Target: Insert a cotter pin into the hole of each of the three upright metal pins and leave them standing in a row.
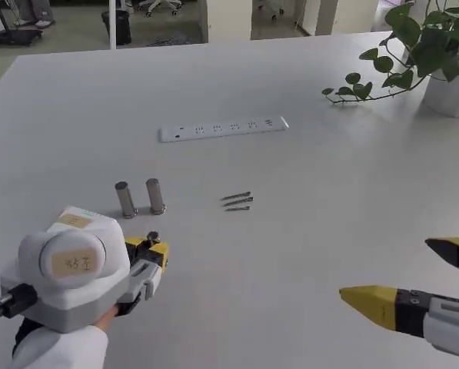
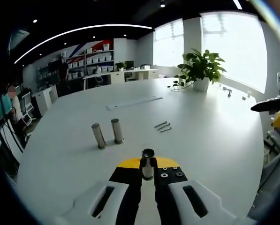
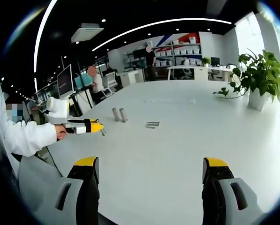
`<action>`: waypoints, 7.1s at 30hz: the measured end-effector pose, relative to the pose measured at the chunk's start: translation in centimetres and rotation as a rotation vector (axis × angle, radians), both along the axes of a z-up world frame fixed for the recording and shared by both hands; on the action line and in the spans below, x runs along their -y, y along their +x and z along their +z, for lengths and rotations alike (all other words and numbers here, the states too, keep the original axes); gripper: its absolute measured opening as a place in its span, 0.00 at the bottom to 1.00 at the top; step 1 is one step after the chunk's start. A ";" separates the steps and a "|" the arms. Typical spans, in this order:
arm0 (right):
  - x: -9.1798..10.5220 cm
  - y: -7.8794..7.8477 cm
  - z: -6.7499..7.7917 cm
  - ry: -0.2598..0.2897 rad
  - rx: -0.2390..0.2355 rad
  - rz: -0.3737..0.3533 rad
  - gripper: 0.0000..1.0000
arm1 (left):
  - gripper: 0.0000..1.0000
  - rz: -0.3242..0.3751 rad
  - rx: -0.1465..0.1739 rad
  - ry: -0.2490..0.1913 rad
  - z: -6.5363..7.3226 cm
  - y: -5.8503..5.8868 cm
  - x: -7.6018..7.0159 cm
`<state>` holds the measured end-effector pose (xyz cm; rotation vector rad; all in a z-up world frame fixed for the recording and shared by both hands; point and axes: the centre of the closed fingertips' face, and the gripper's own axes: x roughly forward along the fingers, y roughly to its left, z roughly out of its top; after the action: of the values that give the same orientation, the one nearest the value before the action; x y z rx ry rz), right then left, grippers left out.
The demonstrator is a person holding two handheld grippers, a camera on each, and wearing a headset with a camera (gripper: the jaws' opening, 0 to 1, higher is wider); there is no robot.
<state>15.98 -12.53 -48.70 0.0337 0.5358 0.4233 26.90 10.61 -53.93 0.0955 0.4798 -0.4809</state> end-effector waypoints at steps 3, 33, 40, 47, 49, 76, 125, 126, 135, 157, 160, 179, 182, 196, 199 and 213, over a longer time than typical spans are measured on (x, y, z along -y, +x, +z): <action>0.1 0.1 0.0 -0.001 -0.003 0.000 0.90 | 0.07 0.006 -0.006 -0.008 -0.2 0.0 0.2; 0.0 -0.3 -0.4 -0.003 -0.024 -0.001 0.98 | 0.07 0.023 -0.066 -0.055 -3.3 -1.1 1.1; -0.1 -0.5 -0.5 -0.007 -0.026 0.007 0.97 | 0.07 0.017 -0.058 -0.051 -3.5 -1.1 1.3; -0.1 -0.6 -0.6 -0.005 -0.031 0.006 0.97 | 0.07 0.059 -0.061 -0.084 -3.6 -1.0 0.8; -0.1 -0.6 -0.6 -0.003 -0.029 0.005 0.96 | 0.07 0.057 -0.057 -0.081 -3.6 -1.1 0.8; -0.1 -0.3 -0.1 -0.004 -0.006 0.009 0.94 | 0.10 0.040 -0.084 -0.065 -3.7 -2.2 1.1; -1.1 0.6 0.0 -0.048 -0.018 0.081 0.92 | 0.99 -0.250 -0.145 -0.100 -0.2 -9.1 -1.8; -1.2 0.6 0.1 -0.052 -0.017 0.086 0.92 | 0.99 -0.255 -0.157 -0.117 -0.2 -9.4 -1.7; -1.2 2.0 0.6 -0.102 -0.018 0.146 0.90 | 0.99 -0.248 -0.169 -0.123 -0.5 -10.1 -2.1; -6.2 6.0 2.0 -0.333 -0.059 0.524 0.89 | 0.99 -0.227 -0.160 -0.156 0.1 -10.9 -3.0; -5.7 7.3 2.1 -0.406 -0.061 0.580 0.89 | 0.99 -0.221 -0.155 -0.159 0.3 -10.9 -3.1; -6.7 9.5 0.1 -0.599 -0.160 0.885 0.82 | 0.98 -0.168 -0.123 -0.178 1.1 -10.4 -4.4; -7.3 10.1 -0.5 -0.622 -0.178 0.919 0.79 | 0.98 -0.160 -0.116 -0.184 1.3 -10.3 -4.5; -9.9 11.8 -3.3 -0.715 -0.250 1.117 0.70 | 0.98 -0.162 -0.125 -0.196 1.0 -10.7 -4.2; -10.1 12.2 -3.9 -0.728 -0.268 1.139 0.64 | 0.98 -0.156 -0.123 -0.203 1.1 -10.6 -4.2; -10.3 14.6 -7.3 -0.775 -0.333 1.174 0.43 | 0.97 -0.155 -0.087 -0.215 2.4 -10.1 -3.6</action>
<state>30.57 -2.19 -55.95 -1.0165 0.9970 1.3337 16.78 14.18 -51.55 -0.0959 0.5052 -0.6879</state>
